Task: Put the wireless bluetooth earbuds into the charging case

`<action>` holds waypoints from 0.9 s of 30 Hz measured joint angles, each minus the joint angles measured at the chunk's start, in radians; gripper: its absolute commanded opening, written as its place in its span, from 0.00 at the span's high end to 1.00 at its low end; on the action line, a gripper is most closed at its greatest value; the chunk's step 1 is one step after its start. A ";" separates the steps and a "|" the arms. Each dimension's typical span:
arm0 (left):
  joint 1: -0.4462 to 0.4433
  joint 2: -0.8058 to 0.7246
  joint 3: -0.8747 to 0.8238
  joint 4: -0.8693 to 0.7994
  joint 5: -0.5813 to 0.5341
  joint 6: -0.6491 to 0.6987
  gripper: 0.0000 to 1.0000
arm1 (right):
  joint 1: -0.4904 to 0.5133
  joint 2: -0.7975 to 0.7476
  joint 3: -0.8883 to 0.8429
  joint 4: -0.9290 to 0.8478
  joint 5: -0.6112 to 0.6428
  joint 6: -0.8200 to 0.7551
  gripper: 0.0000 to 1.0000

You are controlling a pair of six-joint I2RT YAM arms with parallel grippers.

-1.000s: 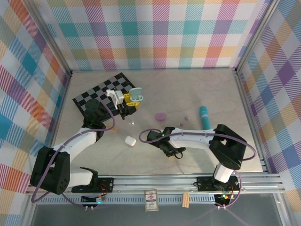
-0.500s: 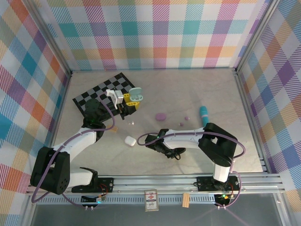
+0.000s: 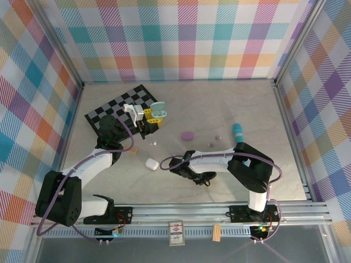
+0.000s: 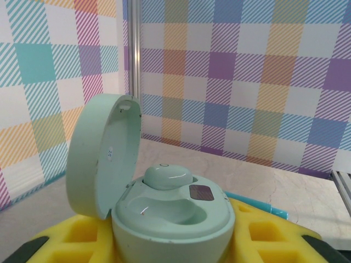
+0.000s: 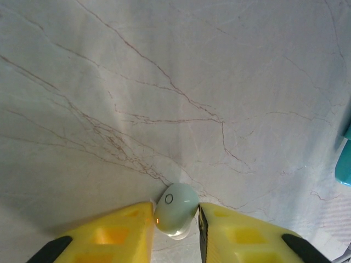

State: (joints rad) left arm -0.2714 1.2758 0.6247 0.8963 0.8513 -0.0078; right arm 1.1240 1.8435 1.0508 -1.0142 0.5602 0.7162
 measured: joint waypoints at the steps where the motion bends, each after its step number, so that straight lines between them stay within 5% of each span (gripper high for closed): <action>1: 0.000 0.000 0.000 0.000 0.000 0.000 0.65 | -0.002 0.002 0.000 0.000 0.001 0.000 0.73; 27: 0.000 0.000 0.000 0.021 0.004 -0.007 0.65 | -0.034 -0.035 0.006 0.010 0.002 -0.027 0.79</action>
State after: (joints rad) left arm -0.2714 1.2755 0.6247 0.9176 0.8555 -0.0147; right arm 1.0901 1.8084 1.0573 -1.0039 0.5617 0.6895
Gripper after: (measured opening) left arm 0.364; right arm 0.210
